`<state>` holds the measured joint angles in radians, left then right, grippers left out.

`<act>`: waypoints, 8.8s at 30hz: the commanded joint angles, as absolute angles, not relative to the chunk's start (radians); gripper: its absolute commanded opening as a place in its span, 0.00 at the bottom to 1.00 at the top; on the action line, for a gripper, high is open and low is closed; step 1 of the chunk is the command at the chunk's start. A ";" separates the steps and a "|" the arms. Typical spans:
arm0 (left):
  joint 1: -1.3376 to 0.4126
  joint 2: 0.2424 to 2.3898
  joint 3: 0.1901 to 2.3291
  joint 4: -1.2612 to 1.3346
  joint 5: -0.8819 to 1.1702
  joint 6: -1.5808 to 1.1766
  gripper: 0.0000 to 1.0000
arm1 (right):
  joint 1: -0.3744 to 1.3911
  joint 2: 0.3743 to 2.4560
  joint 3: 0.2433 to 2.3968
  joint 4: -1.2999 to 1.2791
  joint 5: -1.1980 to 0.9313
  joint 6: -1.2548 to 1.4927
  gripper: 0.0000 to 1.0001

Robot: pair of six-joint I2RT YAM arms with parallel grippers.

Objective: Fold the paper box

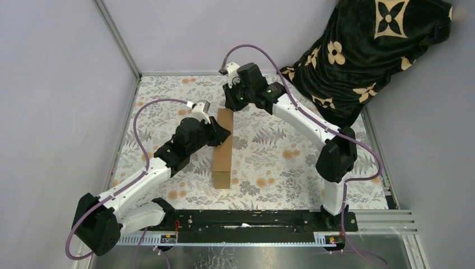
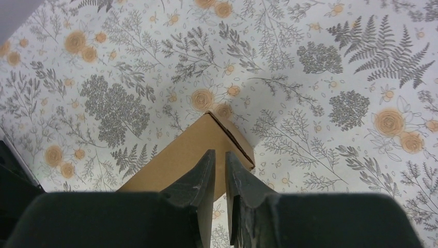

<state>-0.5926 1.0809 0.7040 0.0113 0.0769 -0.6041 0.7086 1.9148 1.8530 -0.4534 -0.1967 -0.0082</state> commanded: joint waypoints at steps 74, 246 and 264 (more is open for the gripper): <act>-0.509 1.161 0.602 -0.210 0.022 -0.589 0.20 | 0.586 2.068 1.992 -0.452 -0.088 0.076 0.39; -0.383 1.603 1.157 -0.020 0.072 -0.635 0.18 | 0.904 1.023 0.750 -0.301 -0.133 0.396 0.53; -0.383 0.951 0.818 -0.550 -0.151 -0.878 0.44 | 0.731 1.596 1.157 -0.248 -0.276 0.030 0.58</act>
<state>-0.3775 0.9970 0.8589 -0.4358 -0.1116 -0.7967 0.7269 1.5444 1.0882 -0.2455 -0.2497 0.1555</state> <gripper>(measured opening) 0.444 0.577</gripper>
